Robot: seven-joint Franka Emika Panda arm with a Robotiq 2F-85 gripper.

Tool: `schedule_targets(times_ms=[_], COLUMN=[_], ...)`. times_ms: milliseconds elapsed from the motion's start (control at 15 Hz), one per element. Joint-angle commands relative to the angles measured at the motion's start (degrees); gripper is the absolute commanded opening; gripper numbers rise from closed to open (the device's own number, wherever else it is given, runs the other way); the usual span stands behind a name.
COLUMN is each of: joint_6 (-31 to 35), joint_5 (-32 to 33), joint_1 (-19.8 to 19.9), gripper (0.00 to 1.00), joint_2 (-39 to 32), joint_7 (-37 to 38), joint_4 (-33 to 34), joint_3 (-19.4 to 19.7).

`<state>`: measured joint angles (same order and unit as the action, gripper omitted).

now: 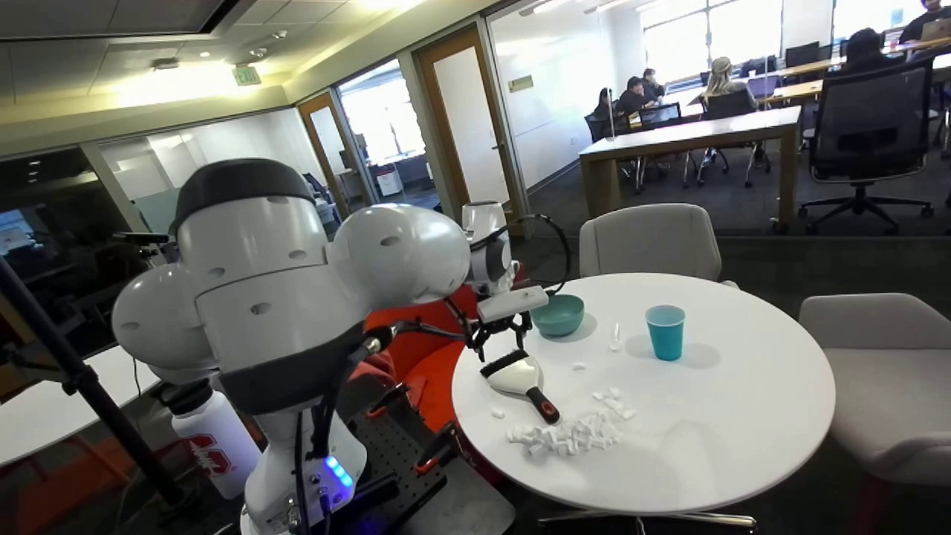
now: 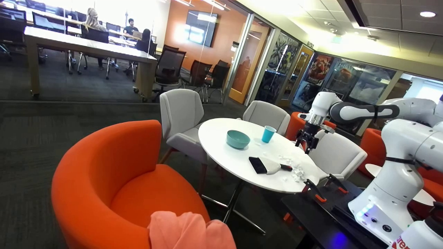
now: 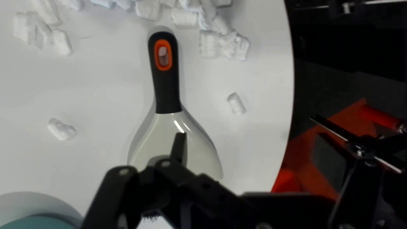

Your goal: Use the brush to sweep the white objects to the right side of the table

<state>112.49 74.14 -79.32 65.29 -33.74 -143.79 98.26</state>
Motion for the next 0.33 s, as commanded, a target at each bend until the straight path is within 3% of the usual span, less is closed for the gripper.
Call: schedule_targets(times_ms=[0, 267], joint_6=[-9.02, -15.81], joint_5=[-8.05, -13.30], joint_1=[-3.06, -7.35], gripper=[1.00, 1.00], joint_2=[-5.79, -9.51], joint_7=[6.89, 11.66], joint_4=[-1.08, -0.14], joint_3=[-6.35, -9.41])
